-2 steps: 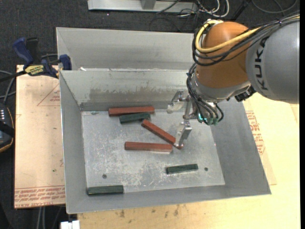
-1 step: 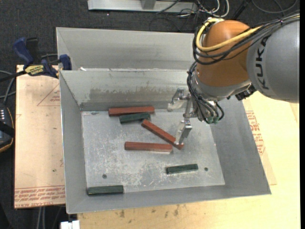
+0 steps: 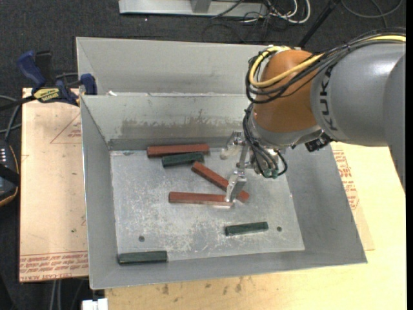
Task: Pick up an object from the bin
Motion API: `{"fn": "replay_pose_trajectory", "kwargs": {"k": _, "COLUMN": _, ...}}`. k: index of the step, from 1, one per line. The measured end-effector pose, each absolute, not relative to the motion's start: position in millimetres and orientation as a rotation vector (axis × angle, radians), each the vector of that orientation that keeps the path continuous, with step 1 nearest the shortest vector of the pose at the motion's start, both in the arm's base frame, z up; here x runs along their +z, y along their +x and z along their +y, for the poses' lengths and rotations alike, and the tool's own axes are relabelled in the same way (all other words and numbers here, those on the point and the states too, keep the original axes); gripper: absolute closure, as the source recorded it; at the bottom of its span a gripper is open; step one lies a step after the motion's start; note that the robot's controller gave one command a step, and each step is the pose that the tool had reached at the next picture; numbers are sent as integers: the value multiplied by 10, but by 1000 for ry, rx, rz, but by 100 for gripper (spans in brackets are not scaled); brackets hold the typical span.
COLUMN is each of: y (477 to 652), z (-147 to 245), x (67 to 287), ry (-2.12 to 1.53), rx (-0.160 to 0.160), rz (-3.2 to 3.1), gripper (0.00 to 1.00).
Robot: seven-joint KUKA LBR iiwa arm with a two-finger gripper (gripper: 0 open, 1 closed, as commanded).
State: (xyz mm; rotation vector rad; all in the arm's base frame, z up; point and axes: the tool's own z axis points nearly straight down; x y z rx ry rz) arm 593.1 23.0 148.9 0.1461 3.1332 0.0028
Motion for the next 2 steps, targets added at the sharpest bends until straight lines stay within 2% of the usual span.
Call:
{"fn": "replay_pose_trajectory", "kwargs": {"k": 1, "y": 6124, "z": 58, "x": 1363, "ry": 101, "rx": 1, "rz": 3142, "gripper": 0}}
{"fn": "replay_pose_trajectory", "kwargs": {"k": 2, "y": 6080, "z": 140, "x": 1263, "ry": 379, "rx": 2, "rz": 3117, "gripper": 0}}
